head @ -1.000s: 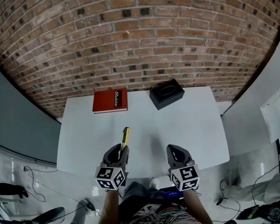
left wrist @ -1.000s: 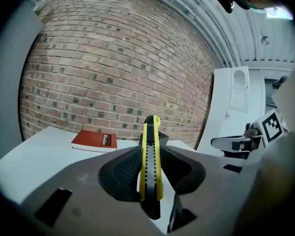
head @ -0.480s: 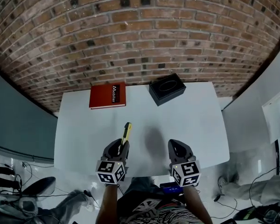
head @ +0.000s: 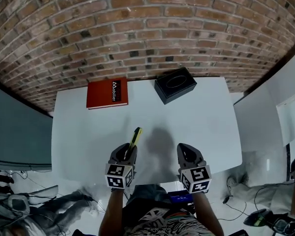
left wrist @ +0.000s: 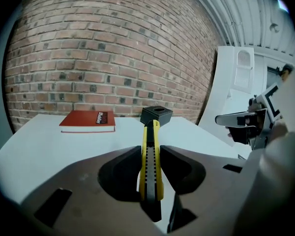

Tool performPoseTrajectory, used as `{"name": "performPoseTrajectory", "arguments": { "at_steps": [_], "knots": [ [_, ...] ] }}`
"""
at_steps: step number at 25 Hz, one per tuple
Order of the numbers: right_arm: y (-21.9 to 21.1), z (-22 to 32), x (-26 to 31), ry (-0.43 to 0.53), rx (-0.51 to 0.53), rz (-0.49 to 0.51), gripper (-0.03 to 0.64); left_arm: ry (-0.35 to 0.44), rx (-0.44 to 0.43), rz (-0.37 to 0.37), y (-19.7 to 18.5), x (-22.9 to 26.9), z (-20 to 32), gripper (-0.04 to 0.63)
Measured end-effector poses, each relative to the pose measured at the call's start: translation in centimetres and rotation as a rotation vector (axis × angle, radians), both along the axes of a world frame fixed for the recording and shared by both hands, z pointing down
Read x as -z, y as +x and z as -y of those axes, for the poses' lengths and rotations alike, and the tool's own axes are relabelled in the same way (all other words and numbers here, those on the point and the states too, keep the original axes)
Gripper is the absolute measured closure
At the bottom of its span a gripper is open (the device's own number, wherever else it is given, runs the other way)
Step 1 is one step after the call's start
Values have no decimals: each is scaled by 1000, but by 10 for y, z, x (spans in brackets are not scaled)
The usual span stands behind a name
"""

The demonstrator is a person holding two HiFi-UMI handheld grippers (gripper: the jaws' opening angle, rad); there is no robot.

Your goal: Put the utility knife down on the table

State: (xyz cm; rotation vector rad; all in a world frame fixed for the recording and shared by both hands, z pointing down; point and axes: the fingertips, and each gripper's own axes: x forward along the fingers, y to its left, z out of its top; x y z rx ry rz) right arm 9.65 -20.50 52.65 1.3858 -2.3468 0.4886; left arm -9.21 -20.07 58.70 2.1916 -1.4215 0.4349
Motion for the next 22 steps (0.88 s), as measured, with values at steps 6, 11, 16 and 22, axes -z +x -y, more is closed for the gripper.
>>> {"name": "performPoseTrajectory", "arguments": {
  "at_steps": [6,11,16,22],
  "knots": [
    [-1,6,-28,-43,-3,-38,617,-60,-50,32,7,-43,9,475],
    [3,-1,-48,-85,-9,-71,617,-113,-103,83,17,-76,8,474],
    [6,-3,-62,-118,-22,-78,617,-146,-128,157,18,-98,8,476],
    [3,-9,-74,-137,-12,-79,617,-181,-139,193,23,-116,9,476]
  ]
}}
